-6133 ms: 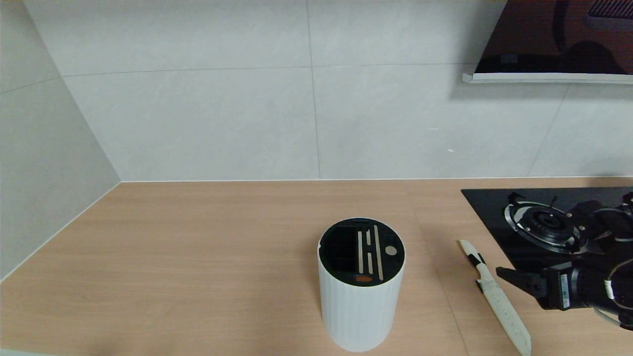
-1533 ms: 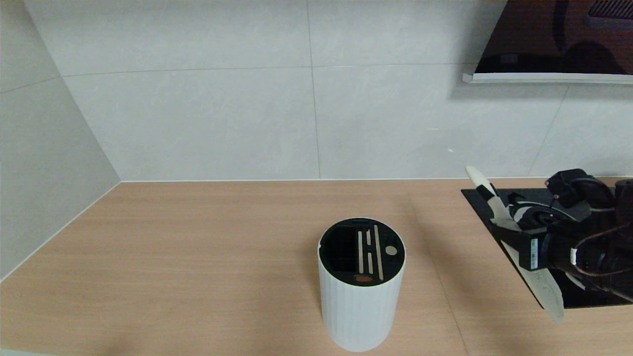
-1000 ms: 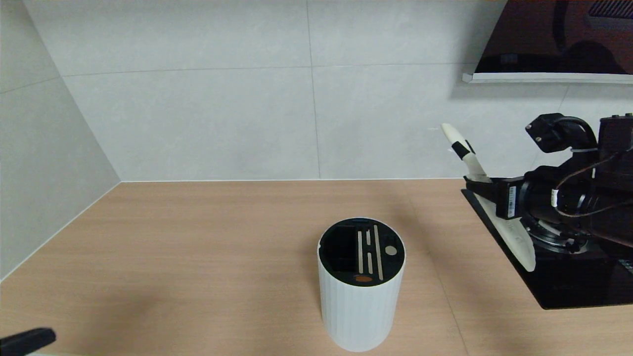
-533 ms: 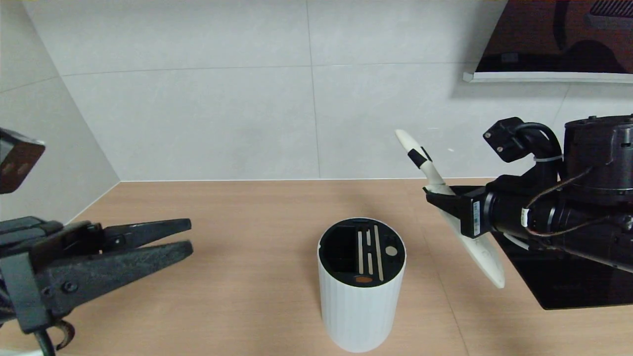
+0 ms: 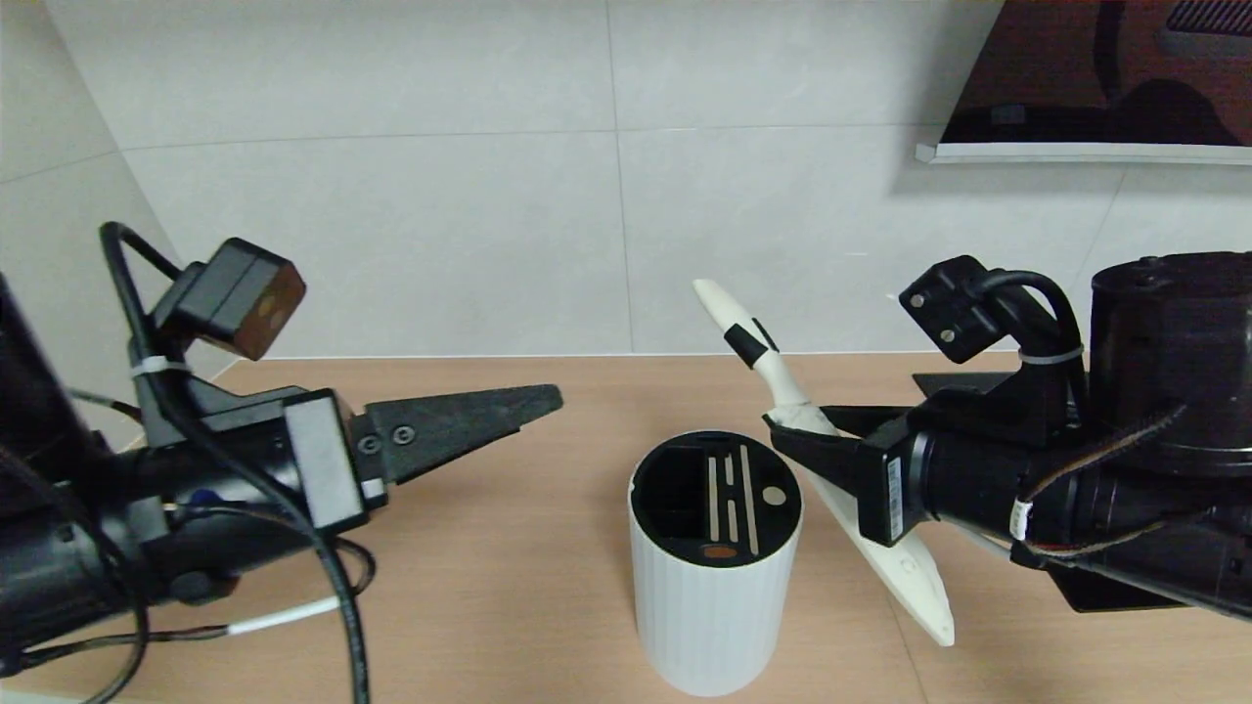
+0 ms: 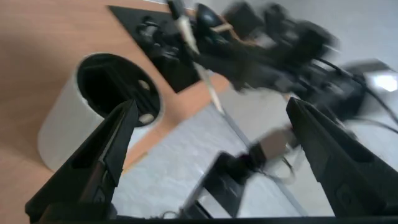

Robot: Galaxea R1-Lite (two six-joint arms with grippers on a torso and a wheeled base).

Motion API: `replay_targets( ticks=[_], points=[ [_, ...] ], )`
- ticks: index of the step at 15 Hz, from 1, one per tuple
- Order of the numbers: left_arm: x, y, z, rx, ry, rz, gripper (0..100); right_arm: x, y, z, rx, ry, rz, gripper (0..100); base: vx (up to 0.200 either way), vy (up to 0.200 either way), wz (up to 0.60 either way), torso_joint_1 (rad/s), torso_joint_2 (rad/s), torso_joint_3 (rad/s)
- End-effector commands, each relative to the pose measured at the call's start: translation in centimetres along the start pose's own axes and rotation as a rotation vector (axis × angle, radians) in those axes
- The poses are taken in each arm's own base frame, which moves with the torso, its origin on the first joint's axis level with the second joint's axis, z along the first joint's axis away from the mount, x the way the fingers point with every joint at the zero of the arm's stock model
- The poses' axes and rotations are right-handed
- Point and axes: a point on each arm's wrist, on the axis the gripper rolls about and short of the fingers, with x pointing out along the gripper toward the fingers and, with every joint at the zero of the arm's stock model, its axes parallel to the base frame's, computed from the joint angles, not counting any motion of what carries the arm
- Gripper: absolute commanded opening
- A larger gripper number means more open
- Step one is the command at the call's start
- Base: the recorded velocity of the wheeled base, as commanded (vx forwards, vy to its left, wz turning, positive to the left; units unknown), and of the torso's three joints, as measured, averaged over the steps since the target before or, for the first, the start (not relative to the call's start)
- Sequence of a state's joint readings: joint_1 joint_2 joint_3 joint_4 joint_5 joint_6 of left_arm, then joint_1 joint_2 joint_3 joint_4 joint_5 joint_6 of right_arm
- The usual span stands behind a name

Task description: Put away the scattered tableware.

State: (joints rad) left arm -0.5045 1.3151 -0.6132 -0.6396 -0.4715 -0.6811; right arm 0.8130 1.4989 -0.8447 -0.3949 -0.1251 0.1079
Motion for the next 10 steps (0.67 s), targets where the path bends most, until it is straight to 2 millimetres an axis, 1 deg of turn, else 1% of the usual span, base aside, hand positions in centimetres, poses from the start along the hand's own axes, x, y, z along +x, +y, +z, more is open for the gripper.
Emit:
replay_targets(
  ticks=[1, 2, 4, 6, 8, 10],
  points=[
    [3.5, 1.0, -2.0, -0.042, 0.043, 0.029, 100, 0.3, 0.6, -0.4, -0.004, 0.015, 0.022, 0, 0.000, 0.000, 0.00, 0.000, 0.00, 0.000],
    [3.9, 1.0, -2.0, -0.076, 0.019, 0.013, 100, 0.7, 0.9, -0.6, 0.004, 0.027, 0.030, 0, 0.000, 0.000, 0.00, 0.000, 0.00, 0.000],
    [4.2, 0.7, -1.7, -0.122, -0.016, -0.025, 100, 1.0, 1.3, -0.9, 0.014, 0.038, 0.039, 0, 0.000, 0.000, 0.00, 0.000, 0.00, 0.000],
    [4.4, 0.7, -1.8, -0.127, -0.018, -0.031, 100, 1.1, 1.4, -1.0, 0.016, 0.044, 0.046, 0, 0.000, 0.000, 0.00, 0.000, 0.00, 0.000],
    [5.9, 1.0, -2.5, -0.134, -0.027, 0.013, 100, 1.6, 2.6, -1.1, 0.058, 0.018, 0.090, 0, 0.000, 0.000, 0.00, 0.000, 0.00, 0.000],
    [7.3, 1.3, -3.0, -0.129, -0.078, 0.050, 100, 1.9, 3.1, -1.6, 0.059, 0.001, 0.109, 0, 0.000, 0.000, 0.00, 0.000, 0.00, 0.000]
  ],
)
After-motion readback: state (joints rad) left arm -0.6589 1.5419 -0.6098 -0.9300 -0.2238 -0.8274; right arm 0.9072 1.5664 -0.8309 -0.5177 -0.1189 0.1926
